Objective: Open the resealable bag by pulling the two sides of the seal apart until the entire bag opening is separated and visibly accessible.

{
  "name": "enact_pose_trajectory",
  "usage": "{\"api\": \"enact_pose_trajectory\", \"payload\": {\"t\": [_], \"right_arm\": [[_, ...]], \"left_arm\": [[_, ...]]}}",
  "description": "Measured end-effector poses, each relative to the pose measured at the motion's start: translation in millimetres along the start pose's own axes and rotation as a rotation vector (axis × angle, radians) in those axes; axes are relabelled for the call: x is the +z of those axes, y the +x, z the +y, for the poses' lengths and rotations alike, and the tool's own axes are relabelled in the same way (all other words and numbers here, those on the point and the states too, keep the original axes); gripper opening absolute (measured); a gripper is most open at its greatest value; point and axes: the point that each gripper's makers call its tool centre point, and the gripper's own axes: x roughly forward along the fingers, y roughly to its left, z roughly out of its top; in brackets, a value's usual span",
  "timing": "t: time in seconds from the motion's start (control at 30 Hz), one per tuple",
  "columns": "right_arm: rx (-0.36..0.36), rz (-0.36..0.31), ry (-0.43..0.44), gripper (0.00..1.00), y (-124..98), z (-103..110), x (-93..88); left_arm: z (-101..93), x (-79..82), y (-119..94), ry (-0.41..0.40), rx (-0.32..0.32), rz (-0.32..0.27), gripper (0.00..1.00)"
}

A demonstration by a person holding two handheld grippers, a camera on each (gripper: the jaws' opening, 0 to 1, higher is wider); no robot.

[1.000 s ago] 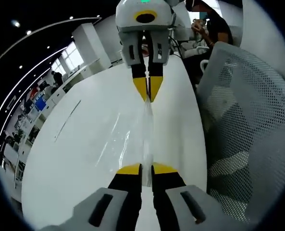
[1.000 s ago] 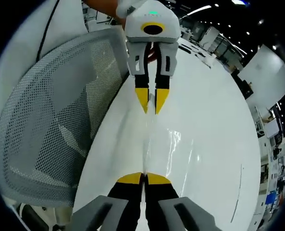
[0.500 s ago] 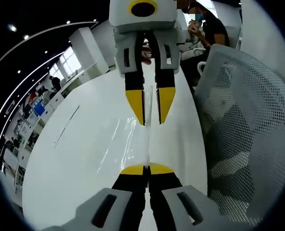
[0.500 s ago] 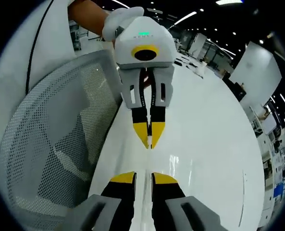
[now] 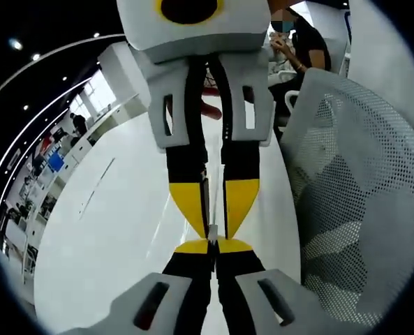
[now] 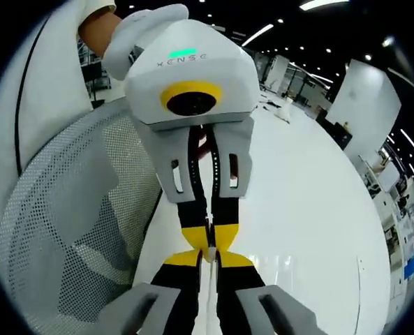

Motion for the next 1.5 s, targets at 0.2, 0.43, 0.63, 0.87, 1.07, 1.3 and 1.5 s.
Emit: {"api": "enact_pose_trajectory", "payload": {"t": [0.2, 0.43, 0.63, 0.87, 1.07, 1.3, 1.5], "right_arm": [[0.002, 0.041, 0.092, 0.00, 1.8, 0.3, -2.6], [0.011, 0.092, 0.142, 0.00, 4.3, 1.1, -5.7], [0.010, 0.124, 0.156, 0.00, 6.5, 2.8, -10.7], [0.005, 0.145, 0.196, 0.00, 4.4, 3.3, -20.5], [0.002, 0.188, 0.227, 0.00, -0.1, 5.4, -40.5], [0.015, 0.216, 0.240, 0.00, -1.9, 8.3, -48.0], [0.026, 0.226, 0.237, 0.00, 0.9, 12.2, -47.5]], "left_arm": [[-2.8, 0.6, -0.2, 0.008, -0.019, -0.008, 0.00], [-3.8, -2.0, -0.2, -0.023, -0.028, -0.016, 0.00], [-5.8, -5.2, 1.8, -0.034, -0.061, -0.023, 0.00], [-6.2, -4.8, 4.4, -0.020, -0.078, -0.025, 0.00], [-3.4, -8.2, 3.2, -0.047, -0.087, -0.027, 0.00], [-8.5, -12.6, 8.0, -0.041, -0.095, -0.012, 0.00], [-15.5, -16.7, 10.4, -0.018, -0.111, 0.005, 0.00]]}}
